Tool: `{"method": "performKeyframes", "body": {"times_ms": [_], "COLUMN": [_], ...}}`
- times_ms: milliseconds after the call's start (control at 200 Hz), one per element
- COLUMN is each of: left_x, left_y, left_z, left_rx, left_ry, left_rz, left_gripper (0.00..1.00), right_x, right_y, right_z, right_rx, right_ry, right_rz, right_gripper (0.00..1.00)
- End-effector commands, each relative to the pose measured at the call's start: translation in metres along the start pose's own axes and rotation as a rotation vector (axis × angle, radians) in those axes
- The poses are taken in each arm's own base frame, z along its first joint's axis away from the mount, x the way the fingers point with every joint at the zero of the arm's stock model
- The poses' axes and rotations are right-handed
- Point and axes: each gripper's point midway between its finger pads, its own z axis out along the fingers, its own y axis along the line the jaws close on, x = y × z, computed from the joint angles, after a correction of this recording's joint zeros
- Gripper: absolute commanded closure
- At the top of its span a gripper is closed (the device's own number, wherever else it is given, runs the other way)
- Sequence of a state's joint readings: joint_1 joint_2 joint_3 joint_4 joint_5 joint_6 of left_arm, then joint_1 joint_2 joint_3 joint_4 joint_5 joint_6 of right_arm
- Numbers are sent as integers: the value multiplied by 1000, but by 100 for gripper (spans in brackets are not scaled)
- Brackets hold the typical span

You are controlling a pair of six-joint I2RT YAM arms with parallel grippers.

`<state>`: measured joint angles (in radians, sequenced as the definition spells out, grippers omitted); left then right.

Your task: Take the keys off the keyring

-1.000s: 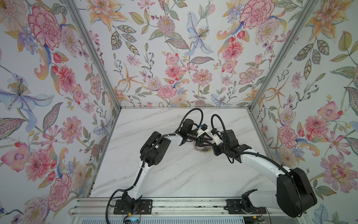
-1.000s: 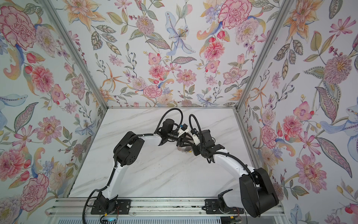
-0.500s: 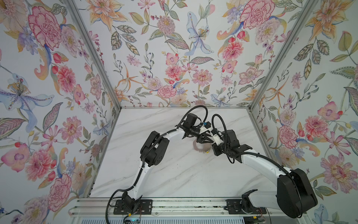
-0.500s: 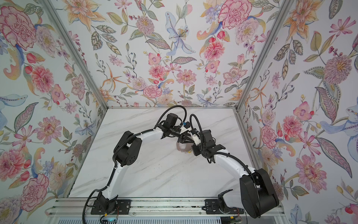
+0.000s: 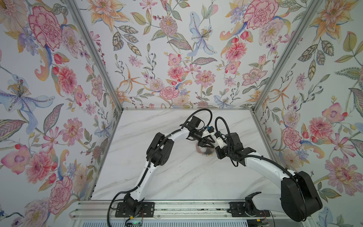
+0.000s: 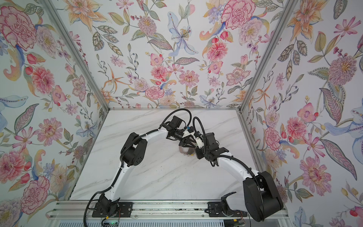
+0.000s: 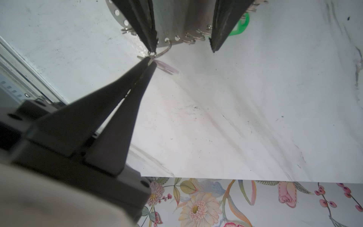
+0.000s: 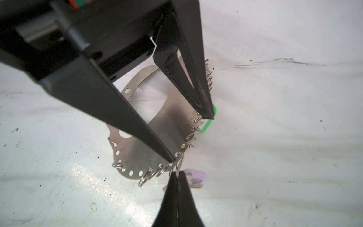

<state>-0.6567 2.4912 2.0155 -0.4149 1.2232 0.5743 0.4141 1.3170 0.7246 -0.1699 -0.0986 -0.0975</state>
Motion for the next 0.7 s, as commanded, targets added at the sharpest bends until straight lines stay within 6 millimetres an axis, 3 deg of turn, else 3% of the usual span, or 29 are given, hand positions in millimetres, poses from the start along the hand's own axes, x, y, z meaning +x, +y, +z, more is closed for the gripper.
{"method": "performKeyframes", "body": {"times_ms": [0,696], "left_x": [12,24], "left_y": [-16,-31], "left_z": [4,32], "left_rx": [69,165], "left_ry": [50,39], "left_rz": [-24,-46], "left_gripper": [51,52], "right_x": [-16,-24], "right_y": [1,-2], "right_z": [-7,-6], "right_rx": [-13,0], "right_ry": [-73,-136], "right_rz": [-6,25], "right_gripper": [98,98]}}
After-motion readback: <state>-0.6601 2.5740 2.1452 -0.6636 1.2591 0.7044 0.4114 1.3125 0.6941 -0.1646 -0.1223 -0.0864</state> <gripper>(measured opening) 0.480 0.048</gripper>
